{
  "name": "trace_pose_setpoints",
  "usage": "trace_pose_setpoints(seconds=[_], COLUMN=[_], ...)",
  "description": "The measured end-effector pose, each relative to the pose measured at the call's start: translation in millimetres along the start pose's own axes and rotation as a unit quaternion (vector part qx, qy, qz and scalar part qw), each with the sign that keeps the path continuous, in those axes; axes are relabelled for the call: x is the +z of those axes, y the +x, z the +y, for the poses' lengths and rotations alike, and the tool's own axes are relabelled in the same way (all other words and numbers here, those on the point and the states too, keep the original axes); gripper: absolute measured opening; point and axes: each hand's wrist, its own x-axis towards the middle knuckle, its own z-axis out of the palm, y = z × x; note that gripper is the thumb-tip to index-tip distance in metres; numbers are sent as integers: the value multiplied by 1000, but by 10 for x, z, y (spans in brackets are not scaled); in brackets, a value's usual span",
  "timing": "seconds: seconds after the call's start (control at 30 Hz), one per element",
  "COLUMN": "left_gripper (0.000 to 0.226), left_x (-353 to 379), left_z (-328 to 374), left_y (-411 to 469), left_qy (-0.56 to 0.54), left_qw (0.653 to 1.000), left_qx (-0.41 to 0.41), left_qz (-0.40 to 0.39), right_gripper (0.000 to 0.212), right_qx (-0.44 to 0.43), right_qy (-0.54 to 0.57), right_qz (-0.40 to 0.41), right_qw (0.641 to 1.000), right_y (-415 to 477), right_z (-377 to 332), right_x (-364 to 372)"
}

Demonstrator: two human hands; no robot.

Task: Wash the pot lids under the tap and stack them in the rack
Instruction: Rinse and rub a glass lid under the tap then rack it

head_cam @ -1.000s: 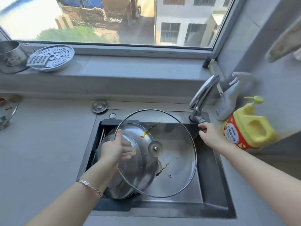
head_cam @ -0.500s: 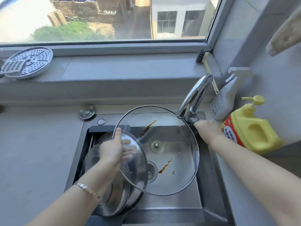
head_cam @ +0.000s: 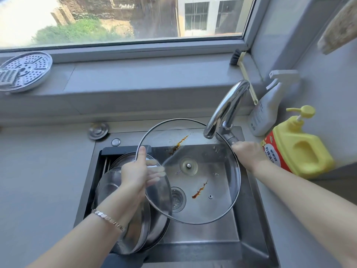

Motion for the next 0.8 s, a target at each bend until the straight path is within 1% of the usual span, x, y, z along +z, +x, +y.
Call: trace_pose_setpoints(seconds=[0.13,0.17,0.2,0.23,0.3,0.33,0.37,0.4,0.43,0.47,0.53,0.57,0.6,0.7,0.73,0.77,0.8], left_gripper=[53,53,53,54,54,54,53,53,52,52,54,55,56,56,56,56,56], left_x=[7,3,0,-5,-3,8,25,46,73,96,128,127,119,79,70,66,62], left_z=[4,3,0,-5,-18,-31,-43,-59,-72,-97,-141,-160,-174,-201,-212,-216,-229], left_y=[-18,-16,-8,-6,-3,-7,-19,-31,-52,-65,-98,-111,-125,-179,-188,-198,-196], left_qy=[-7,-9,-6,-1,7,8,9,9,9,11,24,32,38,42,39,36,32], left_qw=[1000,1000,1000,1000,1000,1000,1000,1000,1000,1000,1000,999,999,999,999,999,999], left_qx=[-3,-2,0,0,-1,-2,-2,-3,-4,-5,-6,-5,-3,-8,-10,-11,-11], left_qz=[2,3,4,6,8,9,9,7,4,1,-5,-7,-9,-21,-25,-26,-25], right_gripper=[40,34,22,15,42,48,49,49,52,59,70,71,72,76,78,79,77], right_qx=[-5,1,30,49,100,118,118,95,51,-12,-157,-192,-185,-56,-47,-78,-137], right_qy=[3,-2,21,63,186,239,283,300,309,311,270,250,240,193,184,193,211], right_qz=[4,5,-10,18,84,108,112,90,52,18,-1,-1,-3,-25,-27,-21,-23], right_qw=[1000,1000,999,997,974,958,945,945,948,950,950,949,953,979,981,978,968], right_y=[-13,-10,-29,-39,-72,-95,-121,-160,-218,-285,-387,-377,-302,-95,-119,-175,-267], right_z=[17,-4,-40,-68,-198,-316,-469,-656,-866,-1092,-1439,-1491,-1462,-1170,-1173,-1259,-1411], right_x=[47,1,-48,-44,-57,-113,-179,-219,-259,-267,-255,-249,-256,-264,-280,-282,-303])
